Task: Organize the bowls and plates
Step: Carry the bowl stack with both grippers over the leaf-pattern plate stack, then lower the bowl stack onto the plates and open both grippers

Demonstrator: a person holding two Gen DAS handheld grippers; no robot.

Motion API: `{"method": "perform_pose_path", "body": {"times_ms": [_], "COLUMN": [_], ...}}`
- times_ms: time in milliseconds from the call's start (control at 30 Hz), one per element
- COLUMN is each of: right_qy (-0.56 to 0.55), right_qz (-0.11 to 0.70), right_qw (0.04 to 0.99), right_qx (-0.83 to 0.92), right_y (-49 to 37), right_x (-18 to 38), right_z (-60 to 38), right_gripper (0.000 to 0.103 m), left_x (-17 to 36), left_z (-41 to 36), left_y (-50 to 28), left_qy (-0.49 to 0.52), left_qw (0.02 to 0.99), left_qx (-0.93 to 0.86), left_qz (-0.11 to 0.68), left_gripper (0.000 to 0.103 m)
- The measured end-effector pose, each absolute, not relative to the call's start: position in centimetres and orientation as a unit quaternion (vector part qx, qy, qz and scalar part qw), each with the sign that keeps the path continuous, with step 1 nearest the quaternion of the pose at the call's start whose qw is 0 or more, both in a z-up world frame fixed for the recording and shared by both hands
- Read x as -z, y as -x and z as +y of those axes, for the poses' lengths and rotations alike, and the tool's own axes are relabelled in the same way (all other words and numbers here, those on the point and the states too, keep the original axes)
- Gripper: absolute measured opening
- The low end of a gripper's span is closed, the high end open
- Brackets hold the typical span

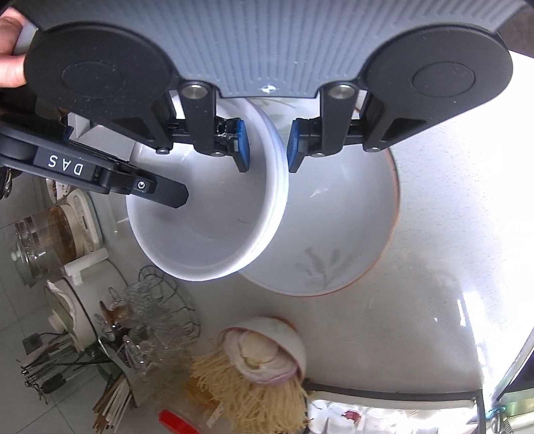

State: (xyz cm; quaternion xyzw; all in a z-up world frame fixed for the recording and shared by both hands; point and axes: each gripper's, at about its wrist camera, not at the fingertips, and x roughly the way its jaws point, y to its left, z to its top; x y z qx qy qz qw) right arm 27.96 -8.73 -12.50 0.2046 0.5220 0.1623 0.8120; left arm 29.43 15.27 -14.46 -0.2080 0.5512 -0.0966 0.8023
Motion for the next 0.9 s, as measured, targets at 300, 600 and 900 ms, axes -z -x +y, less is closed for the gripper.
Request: {"method": "perform_pose_path", "body": {"times_ms": [300,600,900], "right_qy": [-0.172,-0.162,-0.154], "right_qz": [0.547,0.557,0.55], "right_qw": [0.801,0.795,0.796], "right_qx": [-0.17,-0.179,-0.2], "right_y": [-28.2,-28.7,-28.5], "right_x": [14.4,15.9,15.6], "right_z": [-6.8,-6.5,-7.5], "right_gripper": [0.021,0.021,0.028], "left_x": [16.2,16.7,16.4], "left_z": [16.6,16.2,14.9], "left_y": [-29.9,-29.8,-29.7], "left_qy": [0.226,0.228,0.22], "left_qw": [0.801,0.803,0.809], "left_qx": [0.072,0.043,0.019], "left_qz": [0.549,0.549,0.545], "left_gripper": [0.028,0.028,0.03]}}
